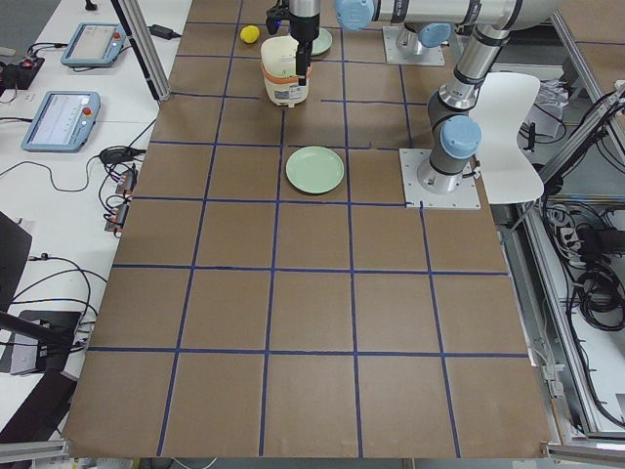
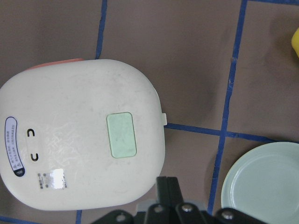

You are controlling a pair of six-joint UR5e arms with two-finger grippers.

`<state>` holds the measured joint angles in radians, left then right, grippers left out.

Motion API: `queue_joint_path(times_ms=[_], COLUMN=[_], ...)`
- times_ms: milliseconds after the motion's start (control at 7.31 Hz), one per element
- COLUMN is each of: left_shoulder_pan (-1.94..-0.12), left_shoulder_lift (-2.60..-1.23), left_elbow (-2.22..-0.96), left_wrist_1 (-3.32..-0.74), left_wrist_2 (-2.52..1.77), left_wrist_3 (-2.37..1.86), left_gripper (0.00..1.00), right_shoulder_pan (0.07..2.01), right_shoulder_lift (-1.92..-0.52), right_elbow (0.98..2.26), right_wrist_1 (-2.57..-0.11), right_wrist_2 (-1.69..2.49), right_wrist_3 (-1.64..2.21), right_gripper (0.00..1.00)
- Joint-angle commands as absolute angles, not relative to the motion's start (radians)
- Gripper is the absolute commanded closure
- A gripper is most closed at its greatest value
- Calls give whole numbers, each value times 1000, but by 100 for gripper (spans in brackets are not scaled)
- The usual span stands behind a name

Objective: Press rice cooker button
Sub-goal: 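Move the right gripper over the rice cooker lid toward its green button, then lower the right gripper and press the green button on the lid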

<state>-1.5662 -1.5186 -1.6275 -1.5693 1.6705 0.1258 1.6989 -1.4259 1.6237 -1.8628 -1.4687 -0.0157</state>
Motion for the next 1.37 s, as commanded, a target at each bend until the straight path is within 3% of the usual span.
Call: queue_joint_path(times_ms=[0, 547, 1232], left_shoulder_pan=[-1566, -1566, -1566], left_shoulder_lift=[-1519, -1519, -1519], left_elbow=[-1628, -1628, -1628], left_wrist_1=[-1569, -1569, -1569], left_wrist_2=[1671, 1671, 1671], left_wrist_3=[126, 126, 126], left_gripper=[0, 0, 0], right_shoulder_pan=[1718, 1767, 1753], right_shoulder_lift=[-1393, -1310, -1318], right_elbow=[1623, 1540, 1612], right_wrist_1=[-1937, -1959, -1968], right_wrist_2=[-1434, -1436, -1442], right_wrist_3=[17, 12, -95], right_gripper=[100, 100, 100])
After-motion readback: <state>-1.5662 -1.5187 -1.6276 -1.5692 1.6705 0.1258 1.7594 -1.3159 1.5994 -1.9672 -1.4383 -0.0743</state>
